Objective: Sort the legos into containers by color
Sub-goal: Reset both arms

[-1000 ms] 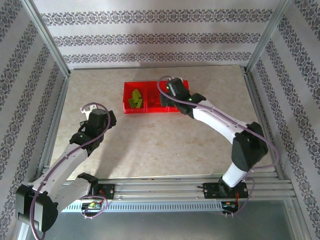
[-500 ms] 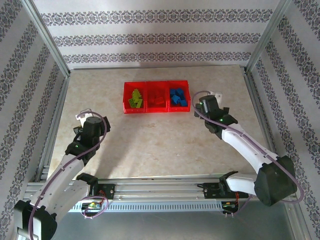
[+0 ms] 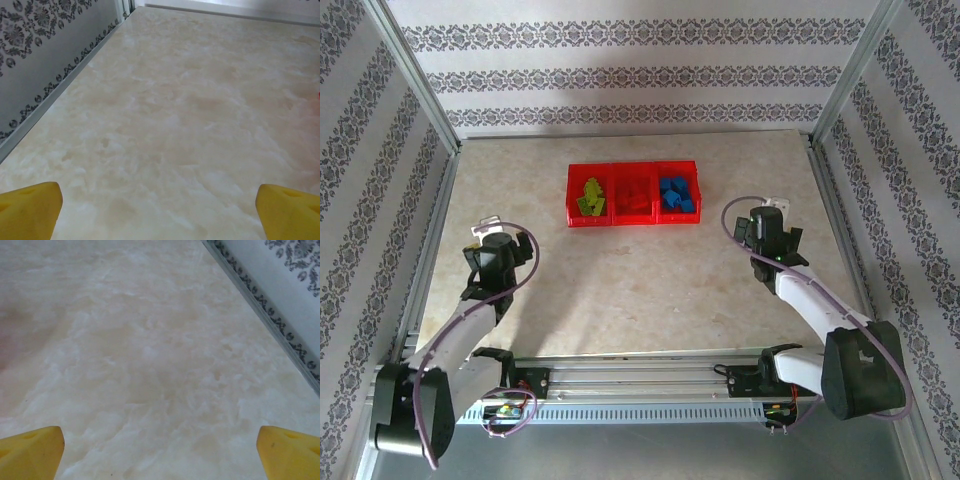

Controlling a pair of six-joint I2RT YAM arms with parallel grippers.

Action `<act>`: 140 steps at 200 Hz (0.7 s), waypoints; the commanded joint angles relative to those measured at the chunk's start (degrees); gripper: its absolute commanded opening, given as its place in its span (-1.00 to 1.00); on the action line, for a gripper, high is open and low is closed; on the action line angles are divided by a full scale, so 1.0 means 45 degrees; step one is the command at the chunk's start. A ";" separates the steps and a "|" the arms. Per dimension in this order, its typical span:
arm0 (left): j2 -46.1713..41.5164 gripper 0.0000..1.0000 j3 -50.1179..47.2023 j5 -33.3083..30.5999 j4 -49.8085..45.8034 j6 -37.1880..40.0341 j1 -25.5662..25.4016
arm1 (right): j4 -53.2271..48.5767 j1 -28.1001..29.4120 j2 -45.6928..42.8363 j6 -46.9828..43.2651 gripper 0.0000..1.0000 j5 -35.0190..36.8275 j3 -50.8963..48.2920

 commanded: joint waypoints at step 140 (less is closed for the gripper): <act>0.5557 0.99 -0.0602 0.4356 0.9024 0.2418 0.0838 | 0.9790 -0.0976 0.1082 -0.2559 0.96 -0.2998 -0.3439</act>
